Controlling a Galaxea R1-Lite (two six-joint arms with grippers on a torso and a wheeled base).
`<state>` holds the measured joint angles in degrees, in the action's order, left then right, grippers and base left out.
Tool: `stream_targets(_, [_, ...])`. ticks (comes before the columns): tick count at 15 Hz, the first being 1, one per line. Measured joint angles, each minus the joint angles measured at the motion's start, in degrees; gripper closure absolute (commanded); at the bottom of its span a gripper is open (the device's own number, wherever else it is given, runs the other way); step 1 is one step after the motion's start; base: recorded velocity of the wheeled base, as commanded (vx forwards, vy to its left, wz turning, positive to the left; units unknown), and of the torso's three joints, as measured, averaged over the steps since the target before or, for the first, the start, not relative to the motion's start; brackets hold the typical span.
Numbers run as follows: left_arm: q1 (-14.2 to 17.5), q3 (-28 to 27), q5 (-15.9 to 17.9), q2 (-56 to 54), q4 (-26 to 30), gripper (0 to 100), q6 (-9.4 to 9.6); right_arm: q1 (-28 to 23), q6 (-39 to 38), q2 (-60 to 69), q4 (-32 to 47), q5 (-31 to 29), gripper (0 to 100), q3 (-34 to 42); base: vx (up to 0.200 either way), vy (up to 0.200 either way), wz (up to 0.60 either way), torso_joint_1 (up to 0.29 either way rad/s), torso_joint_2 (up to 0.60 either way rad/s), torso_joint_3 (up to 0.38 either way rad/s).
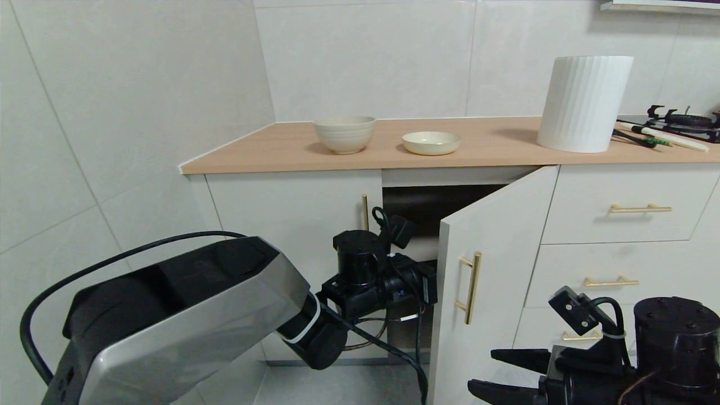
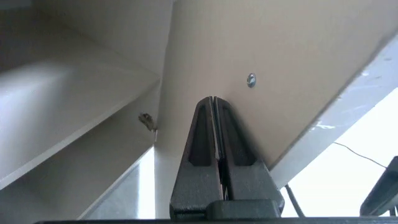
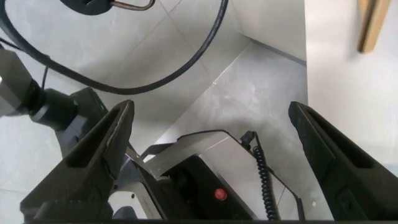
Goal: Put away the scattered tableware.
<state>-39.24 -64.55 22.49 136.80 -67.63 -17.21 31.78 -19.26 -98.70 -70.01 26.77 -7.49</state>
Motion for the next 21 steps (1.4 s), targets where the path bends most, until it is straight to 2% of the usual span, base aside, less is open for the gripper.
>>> stream_targets(3, [-2.3,0.0,-0.4,-0.5,0.2,100,0.17,2.3,0.5,3.0,0.0,0.2,0,1.1,0.0,0.0,0.0,0.0,0.0,0.0])
stream_targets(5, [-7.4,0.8,0.0,-2.4,0.6,100,0.38,5.7,0.5,8.1,0.0,1.2,0,2.2,0.0,0.0,0.0,0.0,0.0,0.0])
stream_targets(7, [-12.9,3.9,0.2,-5.5,1.6,100,0.57,12.1,0.5,14.3,0.9,2.3,0,3.1,0.0,0.0,0.0,0.0,0.0,0.0])
stream_targets(9, [-14.8,8.3,0.1,-8.4,1.8,100,0.61,16.5,0.5,18.7,3.9,2.8,0,3.6,0.0,0.0,0.0,0.0,0.0,0.0])
stream_targets(10, [-13.7,9.9,0.1,-9.2,1.0,100,0.63,17.2,0.5,19.3,4.0,2.8,0,3.6,0.0,0.0,0.0,0.0,0.0,0.0])
stream_targets(12, [-8.2,14.1,0.0,-10.7,-3.3,100,0.63,17.6,0.5,19.0,4.1,1.9,0,3.3,0.0,0.0,0.0,0.0,0.0,0.0])
stream_targets(13, [-5.1,17.0,0.0,-11.7,-5.3,100,0.85,17.3,0.5,17.8,4.1,0.4,0,2.6,0.0,0.0,0.0,0.0,0.0,0.0])
stream_targets(15, [0.5,21.9,-0.1,-15.1,-5.4,100,2.39,15.9,0.6,13.3,4.1,-5.7,0,-0.5,0.0,0.0,0.0,0.0,0.0,0.0])
stream_targets(16, [3.4,24.1,-0.2,-17.6,-3.9,100,3.45,14.9,0.6,10.0,4.1,-10.1,0,-3.1,0.0,0.0,0.0,0.0,0.0,0.0])
stream_targets(18, [7.3,27.0,-1.7,-23.1,1.5,100,4.3,12.8,1.1,3.3,4.1,-17.6,0,-10.1,0.0,0.0,0.0,0.0,0.0,0.0])
stream_targets(19, [9.0,27.9,-2.6,-27.2,5.9,100,4.57,11.5,2.1,0.0,4.3,-20.3,0,-14.7,0.0,0.0,0.0,0.0,0.0,0.0])
stream_targets(21, [12.2,28.9,-3.9,-36.3,18.5,100,4.84,8.6,5.5,-4.6,7.7,-24.7,0,-23.4,0.0,0.0,0.0,0.0,0.0,0.0])
